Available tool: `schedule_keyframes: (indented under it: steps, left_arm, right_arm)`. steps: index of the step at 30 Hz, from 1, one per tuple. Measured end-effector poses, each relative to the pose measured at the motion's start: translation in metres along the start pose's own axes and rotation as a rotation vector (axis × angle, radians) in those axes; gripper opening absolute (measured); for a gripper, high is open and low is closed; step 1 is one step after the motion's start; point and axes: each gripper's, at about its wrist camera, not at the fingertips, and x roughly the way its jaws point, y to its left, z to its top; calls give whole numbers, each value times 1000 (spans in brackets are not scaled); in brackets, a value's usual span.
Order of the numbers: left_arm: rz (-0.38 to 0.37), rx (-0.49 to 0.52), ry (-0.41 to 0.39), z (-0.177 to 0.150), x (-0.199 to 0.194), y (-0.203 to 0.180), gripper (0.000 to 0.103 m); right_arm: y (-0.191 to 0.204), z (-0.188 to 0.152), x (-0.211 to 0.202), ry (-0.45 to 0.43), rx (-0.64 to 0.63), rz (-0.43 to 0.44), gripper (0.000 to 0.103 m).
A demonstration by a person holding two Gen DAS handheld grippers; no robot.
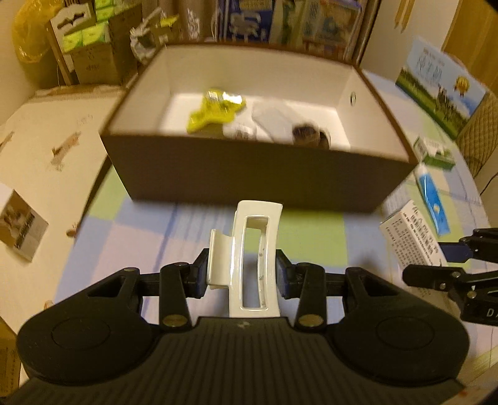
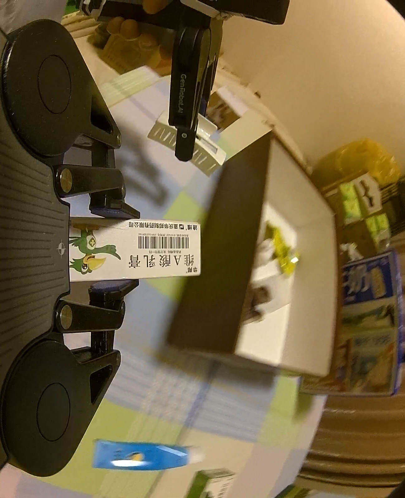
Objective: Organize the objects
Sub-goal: 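Carry the white clip with the left tool while the right tool carries the ointment box toward the brown box, then open the left tool to drop the clip while the right tool releases the ointment box in the box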
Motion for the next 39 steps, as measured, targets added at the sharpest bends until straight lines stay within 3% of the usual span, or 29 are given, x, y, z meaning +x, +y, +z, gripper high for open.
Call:
schedule_keyframes:
  steps: [10,16,27,39]
  left_arm:
    - [-4,25,-154,71,-20,30,36]
    - [25,56,-185,114,-9,41,36]
    - [70,88,-127,160,47,51,36]
    - [81,120,-36,175,105,52,36]
  right_arm:
    - [19,73,5,-125,-32,9,36]
    - [16,116,12,-182,-26,-32,36]
    - [-33,158,58,-119,78,-191,36]
    - [-68,174,112,-15,111,-310,36]
